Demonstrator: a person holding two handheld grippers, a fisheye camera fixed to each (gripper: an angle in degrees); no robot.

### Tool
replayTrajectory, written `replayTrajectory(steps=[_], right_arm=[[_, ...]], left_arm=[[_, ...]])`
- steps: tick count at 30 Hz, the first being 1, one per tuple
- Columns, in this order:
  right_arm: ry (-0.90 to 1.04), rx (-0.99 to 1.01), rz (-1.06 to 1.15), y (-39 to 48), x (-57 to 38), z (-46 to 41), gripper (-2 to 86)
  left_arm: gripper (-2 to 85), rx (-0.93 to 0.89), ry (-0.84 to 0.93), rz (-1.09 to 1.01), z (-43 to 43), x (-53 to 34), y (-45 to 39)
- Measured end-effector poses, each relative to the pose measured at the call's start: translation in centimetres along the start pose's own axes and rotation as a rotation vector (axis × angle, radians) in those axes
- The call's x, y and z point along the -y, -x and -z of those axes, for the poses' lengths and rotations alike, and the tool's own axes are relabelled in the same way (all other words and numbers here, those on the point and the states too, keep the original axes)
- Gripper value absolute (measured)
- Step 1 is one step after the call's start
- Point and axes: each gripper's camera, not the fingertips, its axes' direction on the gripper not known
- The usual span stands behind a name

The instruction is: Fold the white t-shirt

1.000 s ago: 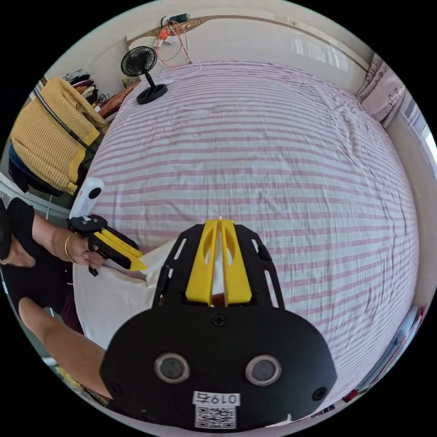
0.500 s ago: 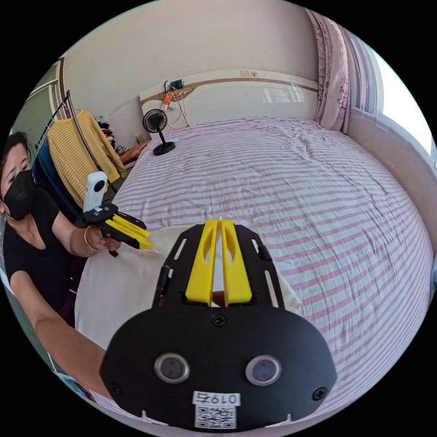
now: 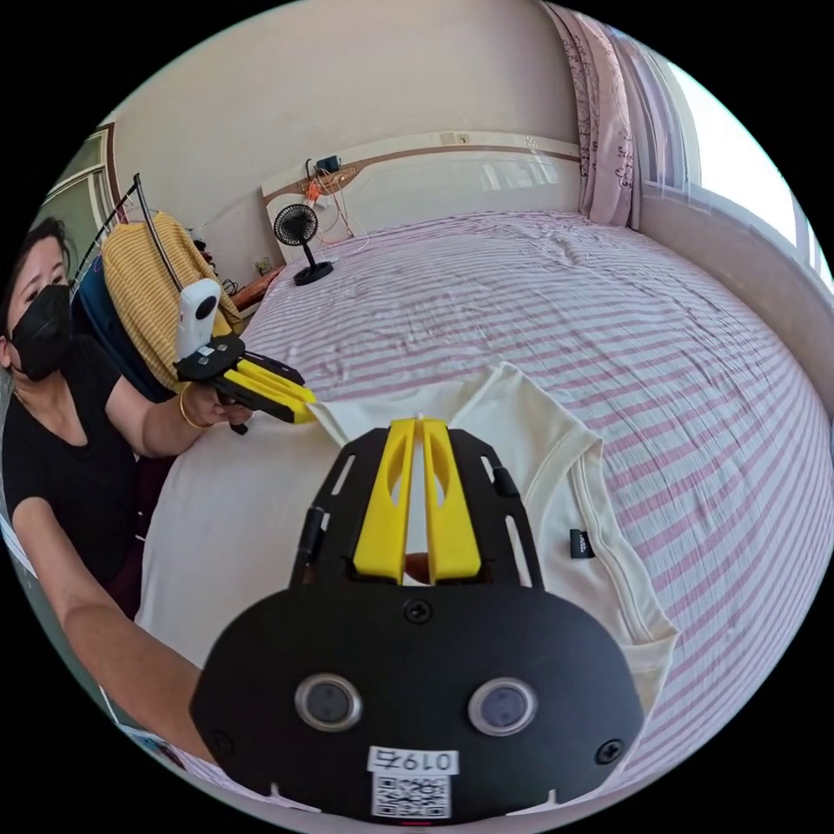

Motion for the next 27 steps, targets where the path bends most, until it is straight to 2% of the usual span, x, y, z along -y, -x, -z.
replayTrajectory(steps=[4,8,12,16,19,23,27], right_arm=[[0.091,0.027,-0.068,-0.7,-2.6,-2.1,8.4],[0.054,-0.011,-0.084,-0.4,-4.3,-1.9,8.7],[-0.077,-0.069,-0.176,-1.0,-4.7,-1.2,7.9],[-0.053,-0.128,-0.264,-1.7,-3.3,-3.8,7.7],[-0.016,-0.144,-0.287,-1.6,-2.9,-6.0,7.7],[-0.063,-0.138,-0.333,-1.5,-3.9,-6.9,7.4],[-0.123,-0.109,-0.4,-2.0,-5.7,-7.0,6.7]], left_arm=[[0.9,-0.044,0.03,0.009,-0.6,0.3,0.6],[1.0,-0.074,0.069,0.01,-1.2,0.8,1.4],[1.6,-0.145,0.088,0.015,-1.1,1.2,3.2],[3.3,-0.226,0.196,-0.018,-0.5,1.8,6.1],[5.3,-0.269,0.163,0.117,0.6,1.6,9.7],[5.0,-0.592,0.068,0.397,-0.4,0.3,15.0],[3.3,-0.674,0.089,0.62,-2.2,-0.6,18.0]])
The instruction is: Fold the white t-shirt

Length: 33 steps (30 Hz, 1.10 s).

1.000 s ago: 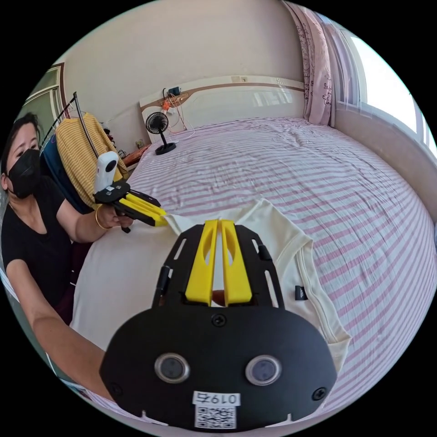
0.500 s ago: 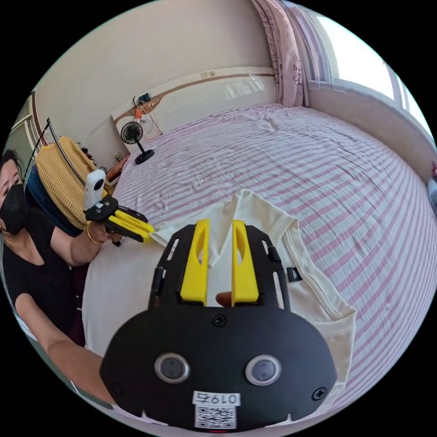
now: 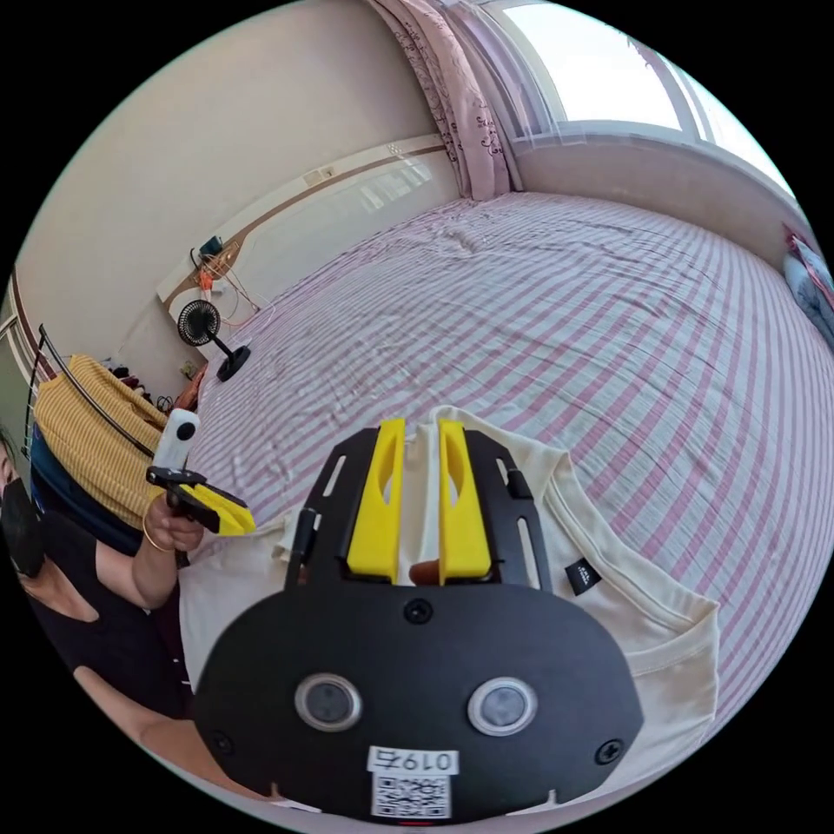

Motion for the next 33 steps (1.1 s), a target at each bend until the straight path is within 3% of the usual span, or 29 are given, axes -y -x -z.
replayTrajectory(steps=[5,11,19,29,33], right_arm=[[0.028,-0.014,-0.01,-0.1,-0.7,-1.1,7.4],[0.038,-0.011,0.011,0.7,-0.8,-2.4,8.6],[0.035,-0.043,0.035,2.1,-0.1,-3.2,8.4],[0.132,-0.081,0.094,3.6,1.3,-5.6,8.6],[0.156,-0.081,0.109,3.9,2.2,-6.5,8.8]], left_arm=[[2.9,-0.056,-0.019,0.199,0.6,1.5,3.1],[8.0,-0.171,-0.1,0.279,1.9,2.1,5.8],[8.2,-0.166,-0.123,0.331,2.7,2.6,6.8],[3.9,0.085,-0.242,0.302,4.4,2.9,6.2],[2.7,0.082,-0.267,0.329,4.8,2.7,7.0]])
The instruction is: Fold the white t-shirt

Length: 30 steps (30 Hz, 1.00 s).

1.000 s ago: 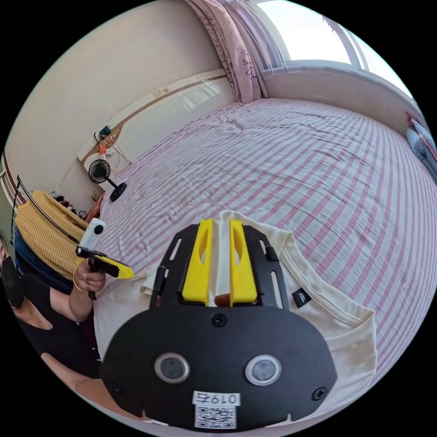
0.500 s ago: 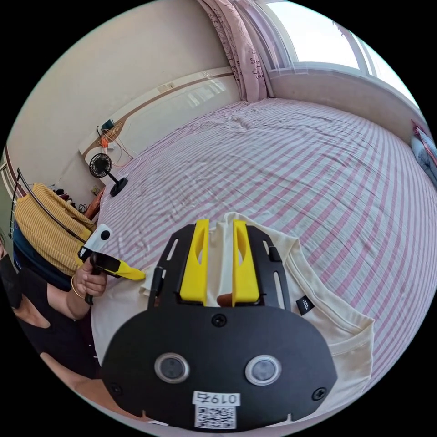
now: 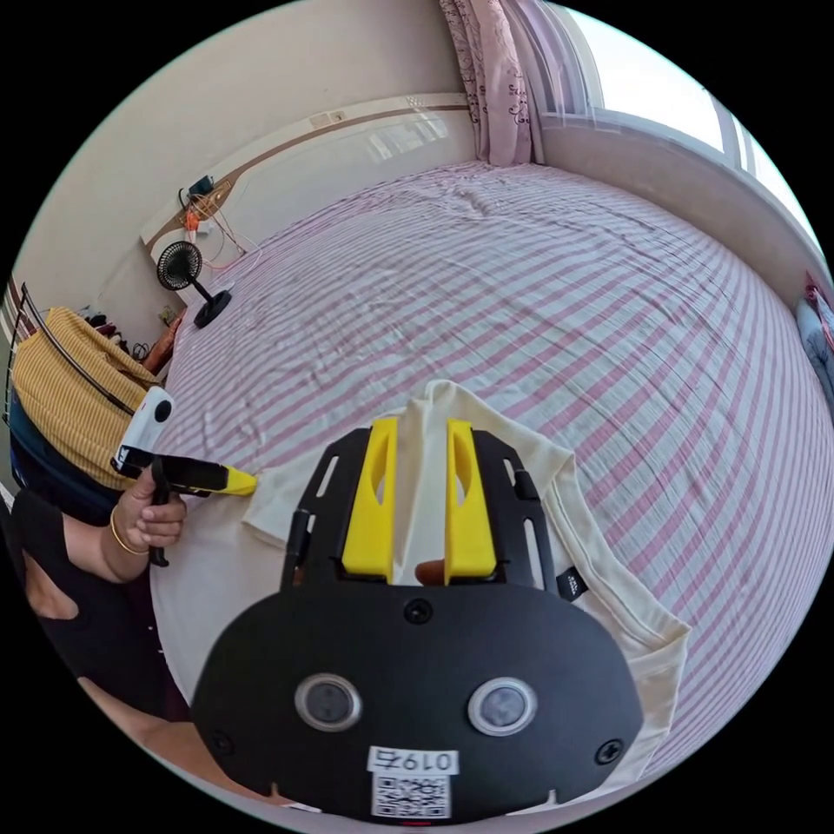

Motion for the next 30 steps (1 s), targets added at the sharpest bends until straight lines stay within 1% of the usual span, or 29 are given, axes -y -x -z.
replayTrajectory(steps=[4,6,10,12,15,18,22,27,30], right_arm=[[-0.028,0.047,-0.048,-1.3,1.2,-0.1,8.4],[-0.042,0.088,-0.069,-1.8,1.8,-0.1,8.2],[0.017,0.11,-0.073,-1.8,3.8,-1.2,8.1],[0.038,0.102,-0.061,-1.3,4.7,-1.5,7.0],[0.045,0.093,-0.05,-0.6,6.1,-1.8,2.3],[0.046,0.063,-0.058,0.0,7.4,-2.3,0.1],[-0.033,0.057,-0.086,0.4,8.8,-2.2,-0.6],[-0.004,0.003,-0.076,1.2,10.0,-4.0,-0.6],[0.009,0.006,-0.085,1.5,10.8,-4.7,-0.3]], left_arm=[[1.7,0.007,-0.056,0.017,0.4,-0.3,0.5],[1.5,0.012,-0.047,0.008,0.3,-0.2,0.5],[1.2,0.007,-0.043,-0.005,0.3,-0.2,0.6],[1.1,0.011,-0.047,-0.01,0.5,-0.3,0.6],[0.9,0.019,-0.061,-0.012,0.7,-0.8,0.7],[0.8,0.033,-0.096,-0.009,1.4,-1.2,0.7],[0.9,0.036,-0.145,0.012,2.5,-1.6,1.3],[0.9,0.047,-0.146,0.011,2.5,-2.1,1.2],[0.9,0.041,-0.151,0.015,2.8,-2.3,1.3]])
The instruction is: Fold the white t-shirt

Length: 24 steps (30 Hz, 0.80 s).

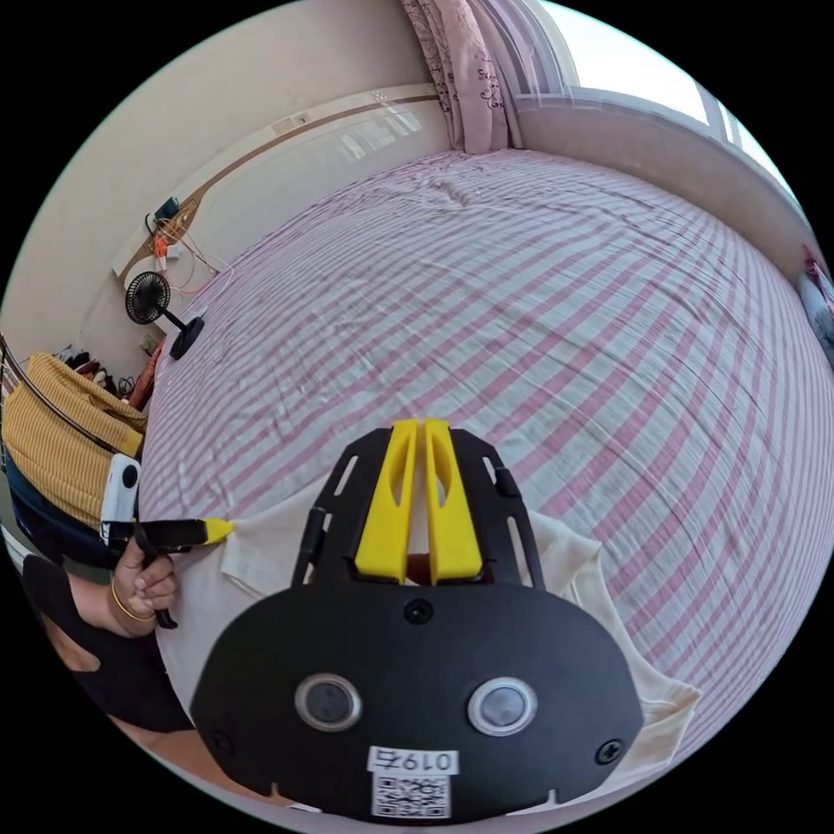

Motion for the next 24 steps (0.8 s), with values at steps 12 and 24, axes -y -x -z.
replayTrajectory(steps=[12,24], right_arm=[[-0.006,-0.131,0.06,4.0,1.9,2.7,5.1],[0.011,-0.143,0.099,7.2,2.3,3.6,6.9]], left_arm=[[0.9,0.004,0.106,-0.108,0.1,-1.1,-1.5],[0.8,0.21,0.01,-0.63,-1.0,-6.7,-10.8]])
